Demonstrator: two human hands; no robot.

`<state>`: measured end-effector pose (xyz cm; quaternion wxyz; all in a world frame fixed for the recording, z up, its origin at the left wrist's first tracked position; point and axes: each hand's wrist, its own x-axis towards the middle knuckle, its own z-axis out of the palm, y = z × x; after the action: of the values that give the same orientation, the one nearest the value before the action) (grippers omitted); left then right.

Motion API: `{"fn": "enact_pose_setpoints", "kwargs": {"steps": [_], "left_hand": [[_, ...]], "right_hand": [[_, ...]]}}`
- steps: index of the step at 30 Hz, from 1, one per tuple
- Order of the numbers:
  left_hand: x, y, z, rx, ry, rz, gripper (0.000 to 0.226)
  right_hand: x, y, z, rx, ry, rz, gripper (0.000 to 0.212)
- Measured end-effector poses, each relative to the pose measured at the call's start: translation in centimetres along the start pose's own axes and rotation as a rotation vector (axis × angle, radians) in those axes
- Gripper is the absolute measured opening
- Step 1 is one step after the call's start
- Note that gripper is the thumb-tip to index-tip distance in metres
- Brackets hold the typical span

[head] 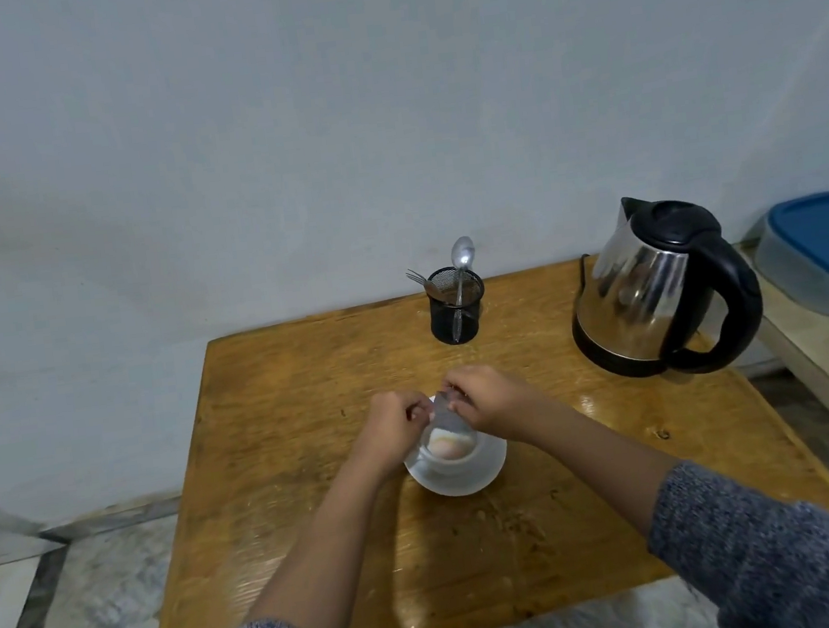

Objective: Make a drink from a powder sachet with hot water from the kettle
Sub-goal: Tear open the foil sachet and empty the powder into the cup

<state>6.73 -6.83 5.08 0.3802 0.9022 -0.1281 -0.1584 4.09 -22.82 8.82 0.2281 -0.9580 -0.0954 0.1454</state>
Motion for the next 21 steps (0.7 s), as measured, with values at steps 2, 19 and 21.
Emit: {"fn": "enact_pose_setpoints", "kwargs": {"steps": [2,19,21], "left_hand": [[-0.3,-0.1,-0.1,-0.03,0.047,-0.025,0.02],[-1.5,0.1,0.4,-0.109,0.131,-0.067,0.015],[-1.4,0.2,0.4,-0.102,0.118,-0.069,0.017]], "right_hand": [[0.0,-0.2,-0.5,-0.007,-0.035,0.044,0.003],[-0.6,-1.2,-0.8,-0.155,-0.049,0.119,0.037],[-0.6,-1.2,-0.7,-0.167,-0.051,0.112,0.037]]}}
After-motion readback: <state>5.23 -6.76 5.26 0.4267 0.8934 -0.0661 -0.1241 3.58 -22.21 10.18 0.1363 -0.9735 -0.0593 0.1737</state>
